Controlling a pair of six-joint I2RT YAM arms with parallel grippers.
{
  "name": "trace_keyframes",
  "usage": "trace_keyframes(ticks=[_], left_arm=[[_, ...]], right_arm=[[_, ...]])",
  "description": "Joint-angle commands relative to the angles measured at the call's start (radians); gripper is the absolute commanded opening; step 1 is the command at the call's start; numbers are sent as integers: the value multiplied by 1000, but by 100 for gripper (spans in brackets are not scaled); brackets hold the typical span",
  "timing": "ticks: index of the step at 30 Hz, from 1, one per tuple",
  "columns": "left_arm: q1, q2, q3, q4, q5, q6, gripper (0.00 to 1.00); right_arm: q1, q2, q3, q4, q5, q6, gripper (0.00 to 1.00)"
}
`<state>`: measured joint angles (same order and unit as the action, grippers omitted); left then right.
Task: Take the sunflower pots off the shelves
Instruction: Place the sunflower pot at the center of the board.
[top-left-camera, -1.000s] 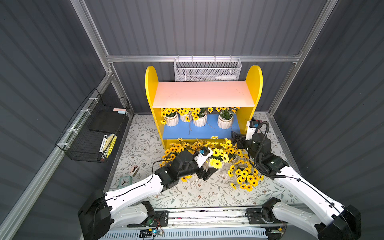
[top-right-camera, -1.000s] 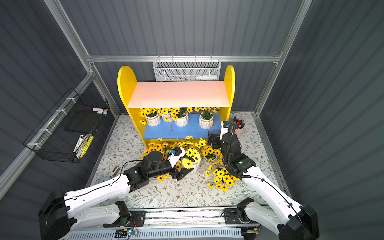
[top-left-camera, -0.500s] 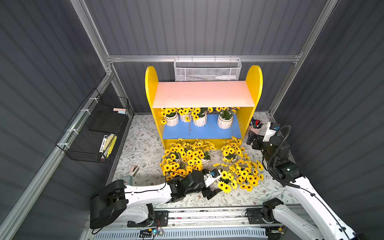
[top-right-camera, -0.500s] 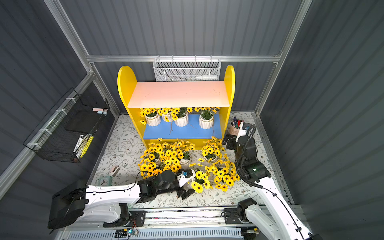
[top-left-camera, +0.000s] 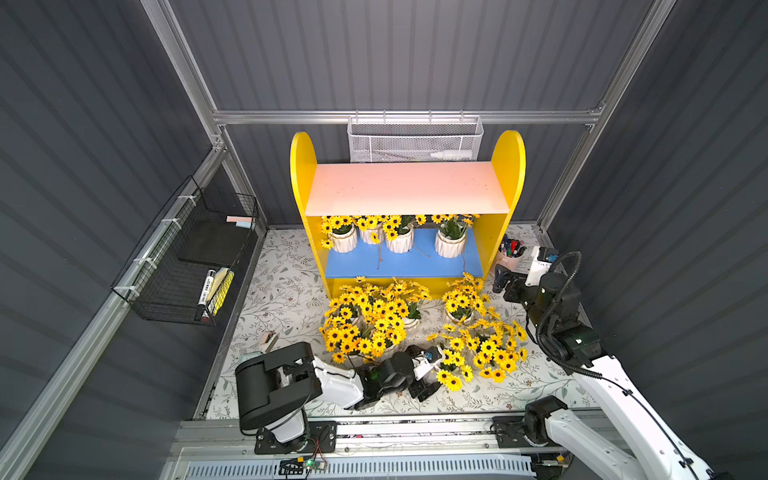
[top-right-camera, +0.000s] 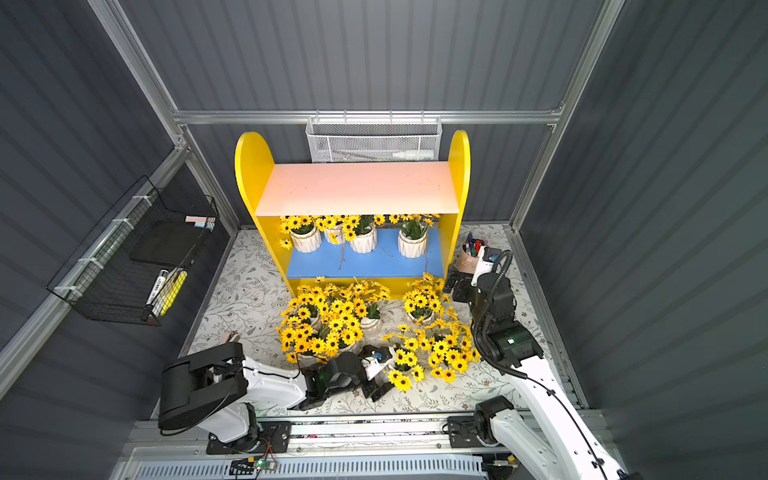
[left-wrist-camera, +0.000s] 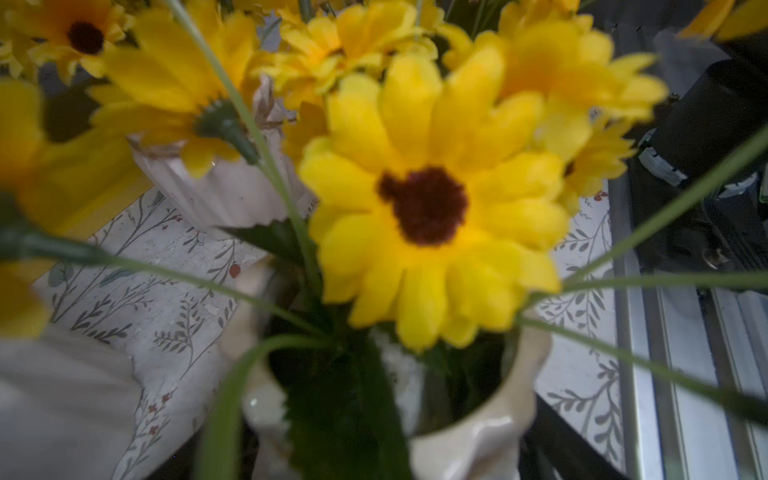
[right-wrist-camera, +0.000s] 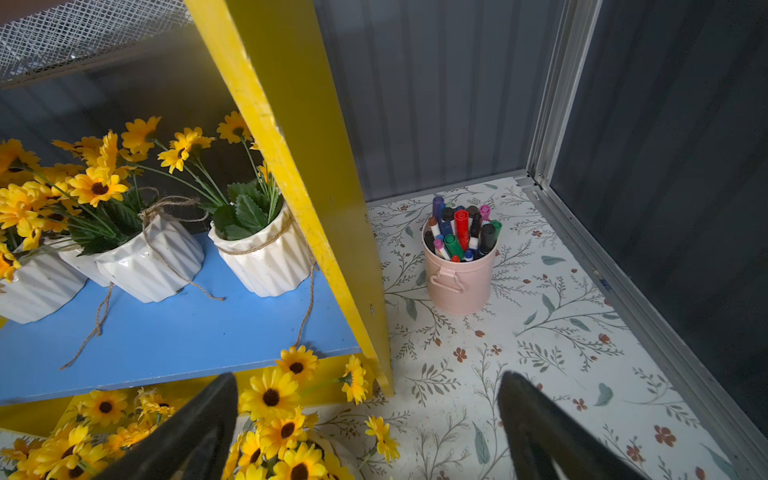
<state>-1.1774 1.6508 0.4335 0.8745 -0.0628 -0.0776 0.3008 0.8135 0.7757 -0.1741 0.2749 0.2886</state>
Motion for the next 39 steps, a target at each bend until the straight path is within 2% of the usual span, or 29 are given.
trace_keyframes(ticks=[1,6,8,9,11,13,14,17,22,28,29,32,36,39], left_arm=[[-7,92,-3,289,-49,31,0],[-7,234,52,337,-25,-4,0],[-7,263,73,333,-15,-17,7],[-6,273,90,323,1,-25,20],[-7,275,111,275,6,-21,34],[-7,260,111,245,-22,-19,80],[-7,243,99,233,-35,-18,99],[-7,155,68,121,-87,-18,100],[-7,8,81,-212,-119,-35,99],[-7,-127,51,-383,-117,-55,99],[-8,-165,40,-419,-95,-64,100],[-18,-306,31,-567,-125,-72,99],[-19,-511,96,-817,-182,-14,99],[-19,-598,187,-979,-201,40,100]], right_arm=[[-4,-4,-9,2,-14,3,99],[-5,5,-6,10,-17,7,99],[-5,3,-7,10,-18,6,99],[-5,1,-9,11,-18,7,99],[-5,1,-10,13,-20,7,99],[-4,1,-12,13,-21,9,99],[-5,1,-12,12,-22,9,99],[-5,-3,-13,11,-29,11,99],[-5,-13,-27,15,-34,18,99],[-5,-25,-27,-8,-51,16,99],[-5,-26,-26,-7,-72,12,99],[-3,-15,-8,-18,-168,14,99],[24,32,27,-21,-223,43,91],[107,76,66,-12,-147,27,89]])
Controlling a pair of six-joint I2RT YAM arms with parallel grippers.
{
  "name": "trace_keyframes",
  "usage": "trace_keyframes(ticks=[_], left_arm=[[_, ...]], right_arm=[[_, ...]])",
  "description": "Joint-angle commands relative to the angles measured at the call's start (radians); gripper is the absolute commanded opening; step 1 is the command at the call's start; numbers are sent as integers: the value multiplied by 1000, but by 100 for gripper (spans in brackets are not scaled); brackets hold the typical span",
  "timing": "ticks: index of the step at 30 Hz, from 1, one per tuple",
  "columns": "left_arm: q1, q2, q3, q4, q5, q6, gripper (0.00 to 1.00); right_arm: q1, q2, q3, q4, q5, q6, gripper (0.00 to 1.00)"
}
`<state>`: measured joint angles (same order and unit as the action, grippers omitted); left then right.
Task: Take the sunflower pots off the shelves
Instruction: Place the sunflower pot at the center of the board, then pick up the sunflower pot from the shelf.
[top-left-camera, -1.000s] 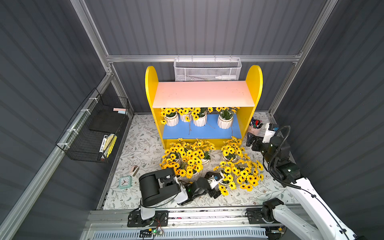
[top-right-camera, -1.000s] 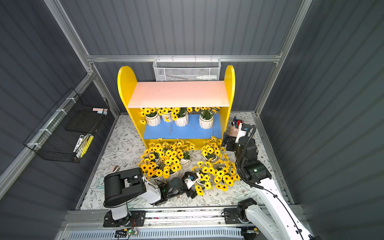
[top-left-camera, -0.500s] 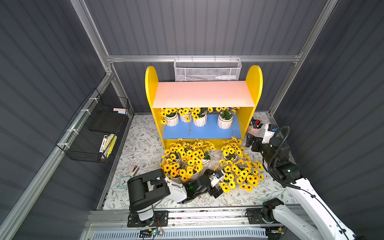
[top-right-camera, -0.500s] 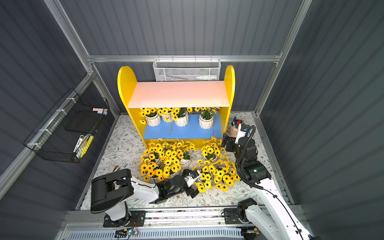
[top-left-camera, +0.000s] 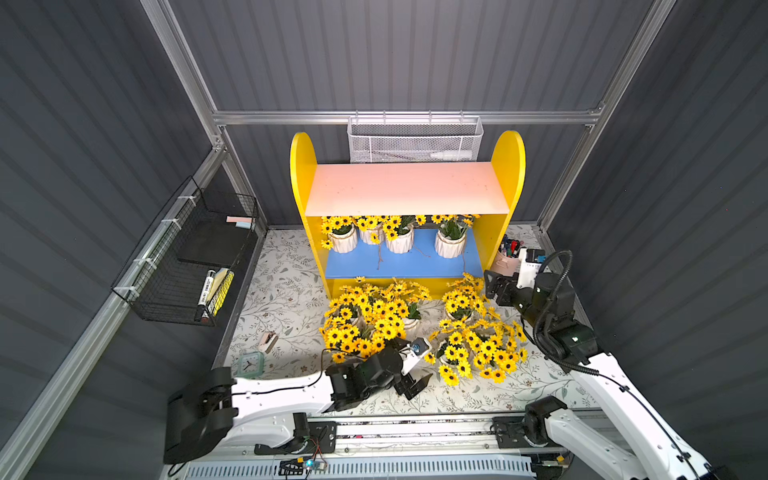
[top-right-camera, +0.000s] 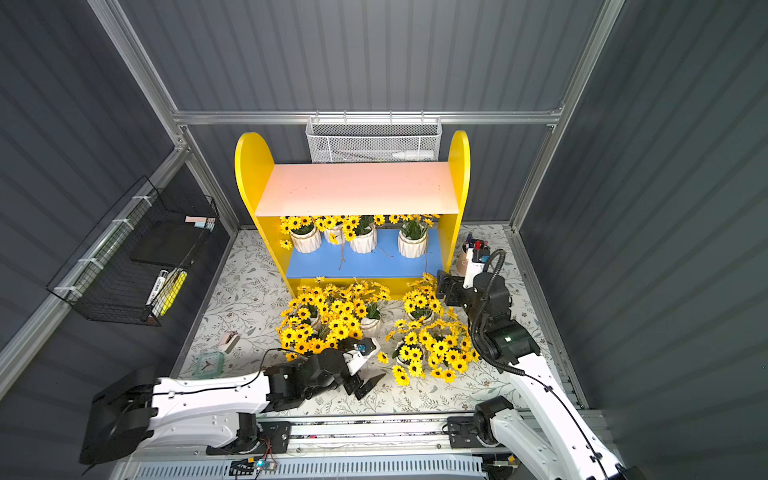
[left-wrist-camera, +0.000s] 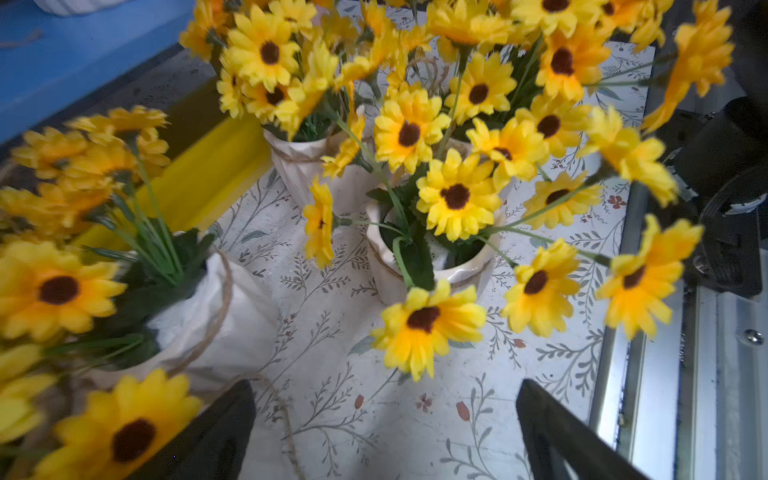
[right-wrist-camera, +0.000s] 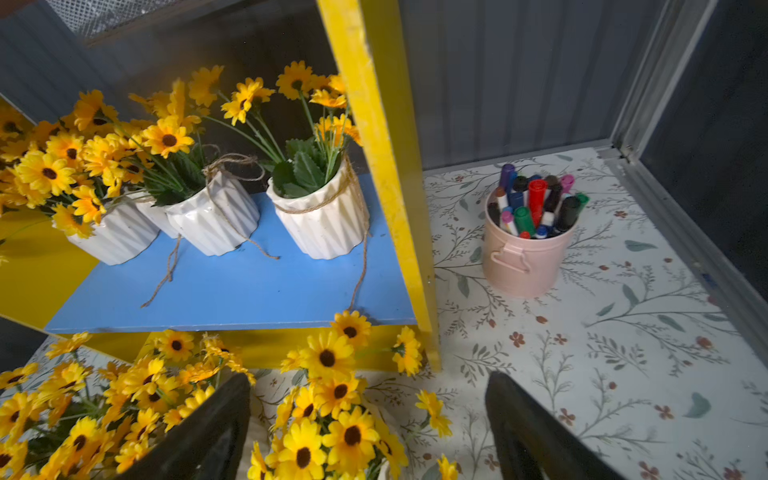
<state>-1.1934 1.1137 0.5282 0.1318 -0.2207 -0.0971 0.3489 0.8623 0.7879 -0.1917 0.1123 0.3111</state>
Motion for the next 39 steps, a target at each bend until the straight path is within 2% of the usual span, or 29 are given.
trace_keyframes(ticks=[1,3,5,6,9,12,15,17,22,30,39], left_arm=[[-3,-77,129,-283,-48,78,99],[-2,-106,204,-369,-124,118,99],[20,-115,275,-438,-170,154,99],[53,-112,322,-487,-157,159,99],[230,-95,422,-586,-40,131,99],[395,-97,448,-572,50,109,99],[529,-63,509,-585,120,76,99],[587,-46,529,-570,180,65,99],[652,-37,543,-562,226,88,99],[680,-86,466,-516,226,98,99],[683,-114,433,-494,242,97,100]], right_arm=[[97,44,68,12,55,-5,89],[189,94,106,29,136,-35,94],[225,155,135,55,172,-35,99],[227,192,150,70,180,-31,99],[226,303,197,134,231,-44,99],[225,435,253,211,297,-54,99],[210,572,368,179,298,-69,99],[196,640,437,135,309,-58,99],[167,705,472,166,333,-47,99],[77,759,485,228,136,-43,99],[45,828,556,231,69,-82,99]])
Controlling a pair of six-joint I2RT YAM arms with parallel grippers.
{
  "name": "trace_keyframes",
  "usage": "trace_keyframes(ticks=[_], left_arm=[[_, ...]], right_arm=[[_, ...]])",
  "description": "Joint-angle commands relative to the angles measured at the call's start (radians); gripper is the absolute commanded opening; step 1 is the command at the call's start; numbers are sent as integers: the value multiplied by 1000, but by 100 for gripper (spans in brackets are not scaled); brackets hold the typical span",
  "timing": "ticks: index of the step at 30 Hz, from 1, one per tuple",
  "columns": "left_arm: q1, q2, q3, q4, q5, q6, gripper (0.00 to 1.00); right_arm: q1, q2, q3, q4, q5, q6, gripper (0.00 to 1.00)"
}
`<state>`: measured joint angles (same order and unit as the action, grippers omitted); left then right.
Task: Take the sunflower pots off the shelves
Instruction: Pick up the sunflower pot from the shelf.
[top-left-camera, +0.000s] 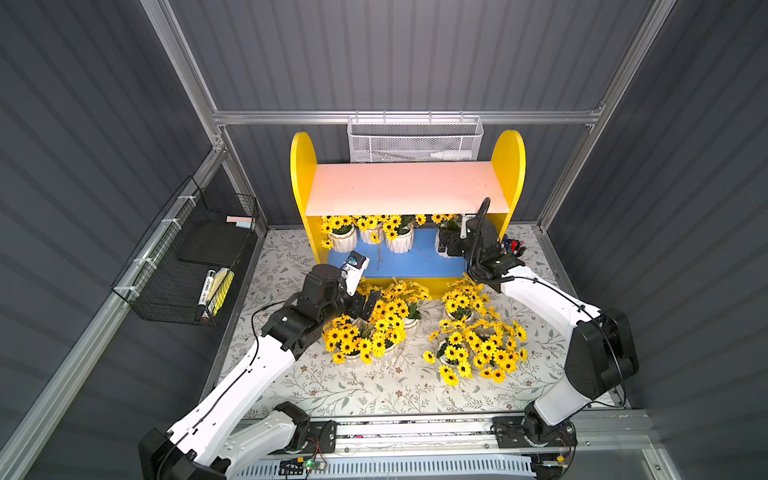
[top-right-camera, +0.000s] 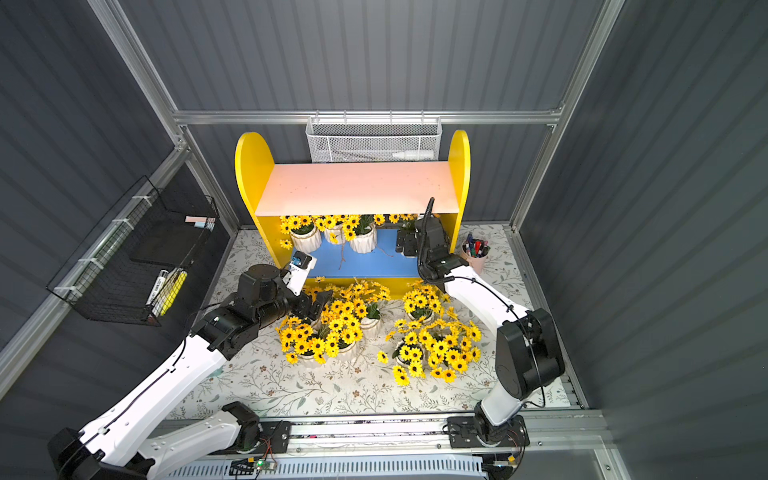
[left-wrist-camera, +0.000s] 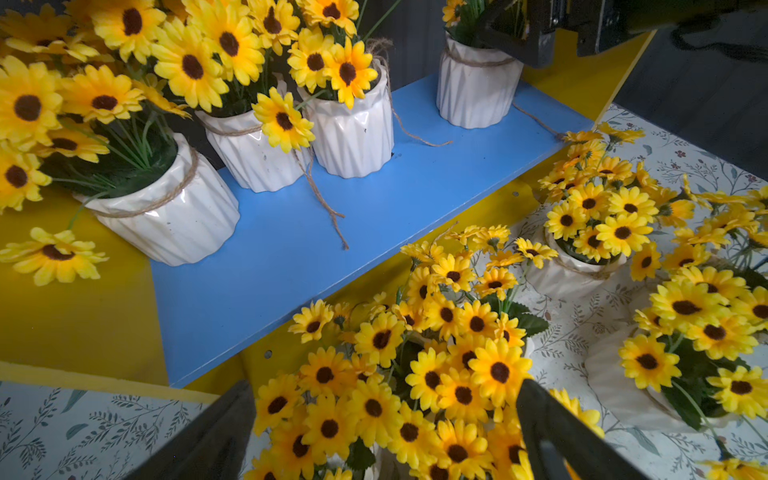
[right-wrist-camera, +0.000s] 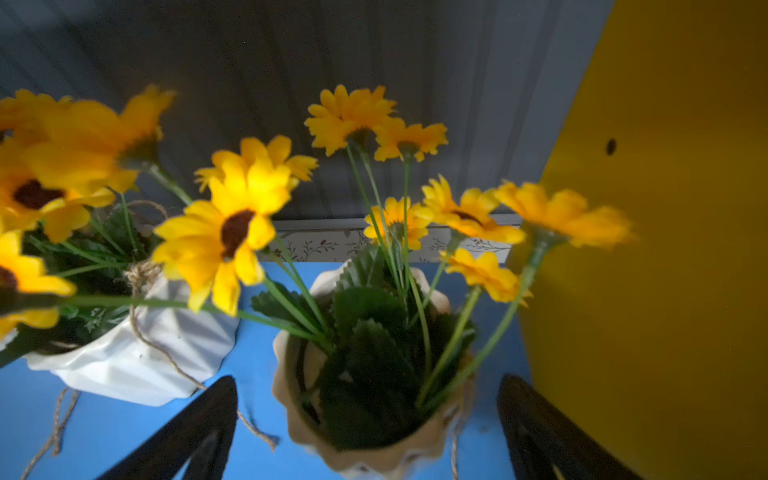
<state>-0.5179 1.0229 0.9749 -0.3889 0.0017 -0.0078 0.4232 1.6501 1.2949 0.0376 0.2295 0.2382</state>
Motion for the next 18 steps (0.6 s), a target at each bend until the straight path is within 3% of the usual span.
trace_keyframes(ticks=[1,14,18], left_arm=[[9,-27,-18,28,19,7,99],[9,-61,-47,56,32,2,99],[9,-63,-56,63,40,-4,99]], right_arm=[[-29,43,53,-2,-28,3,99],[-38,50,30,9,-20,37,99],[-34,33,-29,76,-85,62,99]])
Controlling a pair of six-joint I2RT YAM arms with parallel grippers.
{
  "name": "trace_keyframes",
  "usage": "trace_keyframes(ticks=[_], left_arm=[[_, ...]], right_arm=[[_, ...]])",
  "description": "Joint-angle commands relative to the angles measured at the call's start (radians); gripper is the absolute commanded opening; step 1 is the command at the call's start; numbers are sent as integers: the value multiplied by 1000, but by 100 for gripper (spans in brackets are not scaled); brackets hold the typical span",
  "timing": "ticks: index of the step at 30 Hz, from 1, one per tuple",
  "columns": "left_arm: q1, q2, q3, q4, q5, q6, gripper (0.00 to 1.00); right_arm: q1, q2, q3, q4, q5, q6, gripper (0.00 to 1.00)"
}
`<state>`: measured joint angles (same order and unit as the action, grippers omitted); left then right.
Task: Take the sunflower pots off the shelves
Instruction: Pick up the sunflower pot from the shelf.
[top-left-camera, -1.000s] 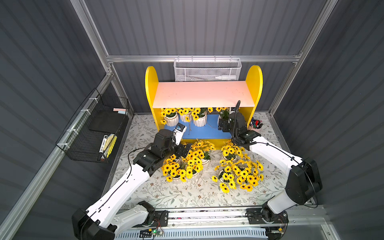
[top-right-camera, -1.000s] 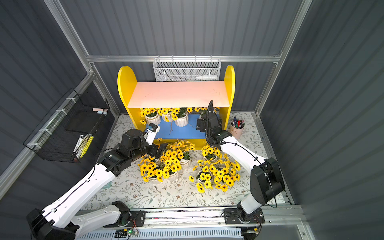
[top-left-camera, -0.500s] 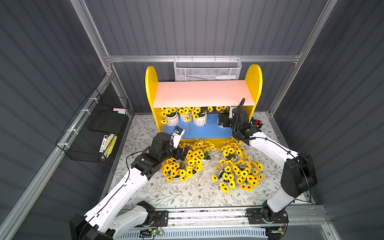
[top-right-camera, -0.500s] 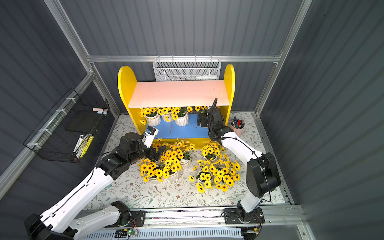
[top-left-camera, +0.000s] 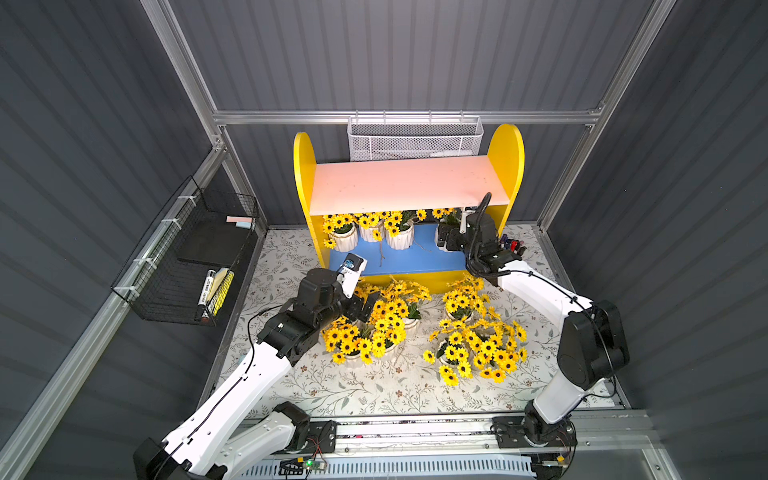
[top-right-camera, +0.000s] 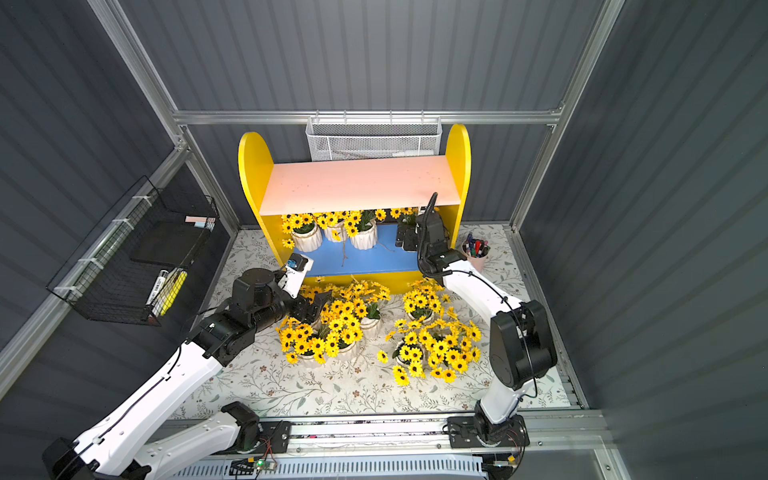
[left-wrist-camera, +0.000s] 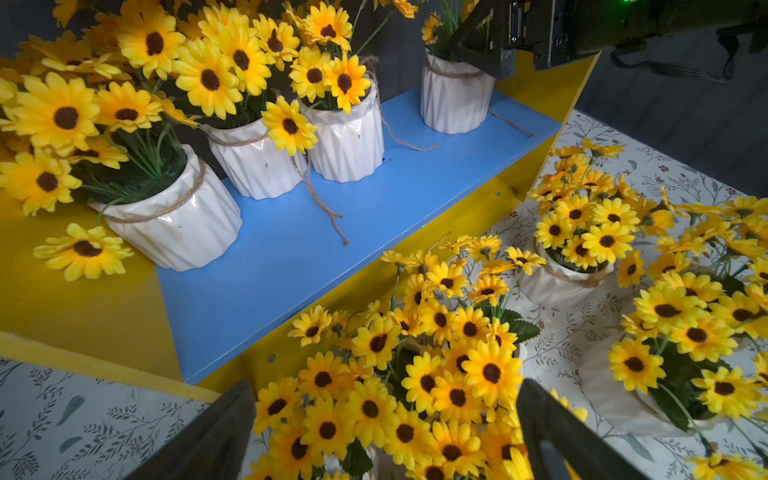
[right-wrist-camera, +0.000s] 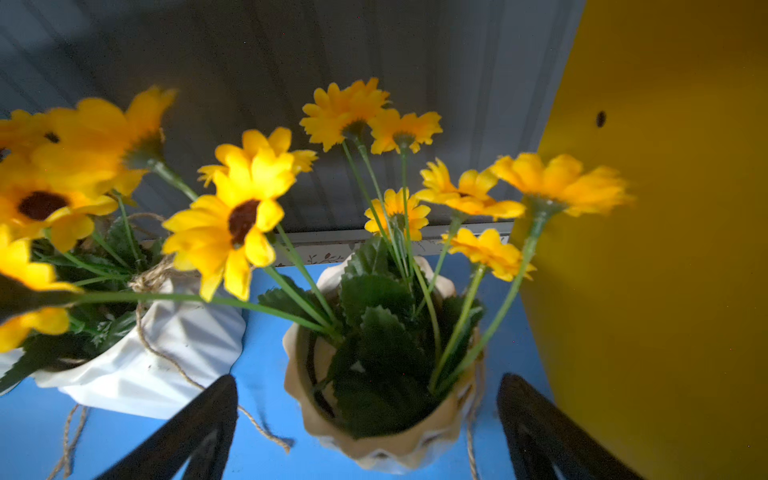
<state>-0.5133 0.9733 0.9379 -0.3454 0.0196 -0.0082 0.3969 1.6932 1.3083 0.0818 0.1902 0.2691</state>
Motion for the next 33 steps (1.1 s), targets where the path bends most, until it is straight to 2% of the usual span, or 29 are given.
trace_keyframes(ticks=[1,5,15,23,33], left_arm=[[4,-17,-23,23,24,-4,100],[4,-28,-35,37,31,-5,99],[4,-39,-49,51,40,-3,99],[4,-39,-53,54,31,4,100],[4,-40,-57,61,31,4,100]], right_arm=[[-2,-15,-74,83,-44,30,99],[25,-28,-217,345,7,-34,99],[38,9,-364,737,35,-203,99],[30,78,-238,618,85,-254,99],[17,100,-185,549,132,-240,99]])
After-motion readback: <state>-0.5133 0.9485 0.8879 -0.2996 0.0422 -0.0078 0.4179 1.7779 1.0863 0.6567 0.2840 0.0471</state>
